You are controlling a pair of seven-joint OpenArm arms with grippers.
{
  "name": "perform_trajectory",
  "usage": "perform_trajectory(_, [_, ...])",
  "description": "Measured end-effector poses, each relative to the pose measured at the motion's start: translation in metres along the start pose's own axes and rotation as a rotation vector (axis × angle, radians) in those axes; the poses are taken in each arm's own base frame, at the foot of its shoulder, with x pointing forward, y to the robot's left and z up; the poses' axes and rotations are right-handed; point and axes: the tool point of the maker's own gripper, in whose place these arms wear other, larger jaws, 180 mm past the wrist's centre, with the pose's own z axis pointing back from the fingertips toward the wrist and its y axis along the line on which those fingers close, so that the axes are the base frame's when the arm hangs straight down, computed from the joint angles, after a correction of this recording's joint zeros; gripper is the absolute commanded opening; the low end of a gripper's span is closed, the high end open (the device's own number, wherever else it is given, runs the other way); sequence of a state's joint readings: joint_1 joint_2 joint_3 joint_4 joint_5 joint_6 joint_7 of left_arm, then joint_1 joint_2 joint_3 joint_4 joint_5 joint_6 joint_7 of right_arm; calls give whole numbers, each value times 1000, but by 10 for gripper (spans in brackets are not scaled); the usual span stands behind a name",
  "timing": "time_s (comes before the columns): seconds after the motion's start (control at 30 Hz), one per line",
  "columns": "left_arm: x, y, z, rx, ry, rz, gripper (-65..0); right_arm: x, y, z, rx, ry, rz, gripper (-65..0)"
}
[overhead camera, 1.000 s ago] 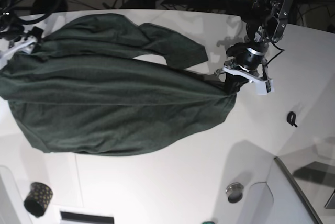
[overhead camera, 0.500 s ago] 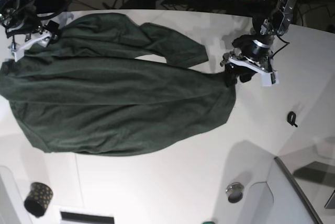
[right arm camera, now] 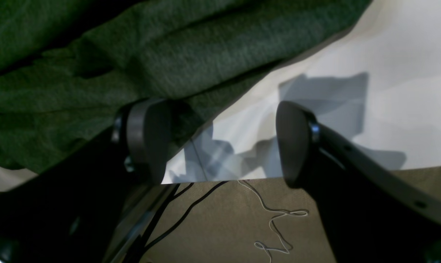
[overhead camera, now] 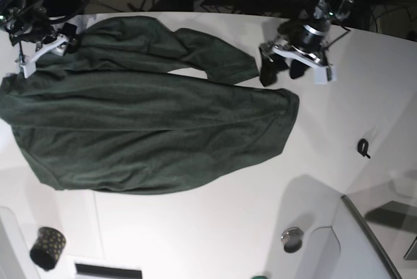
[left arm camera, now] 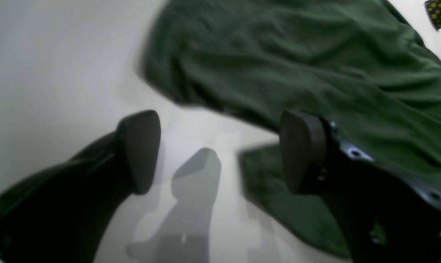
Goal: Layout the t-shirt on the table in an organized manner, then fold the t-shirt properly
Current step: 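Regrasp the shirt near the sleeve with the left gripper and drag it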
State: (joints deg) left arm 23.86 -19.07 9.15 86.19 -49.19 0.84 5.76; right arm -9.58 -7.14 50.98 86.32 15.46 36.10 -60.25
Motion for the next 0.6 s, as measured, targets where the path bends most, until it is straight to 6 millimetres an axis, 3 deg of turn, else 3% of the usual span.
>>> perform_trajectory(0.27, [-52,-40,-9,-99,123,-29,-163,-1,0,0,0,2,0,-239])
perform_trajectory(0.4, [-54,-54,-24,-138,129,-48,-163,-3,-1,0,-2,8,0,-239])
perform_trajectory(0.6, [-52,-57,-32,-135,103,-31,-184,-8,-3,1,-7,16,5,-239])
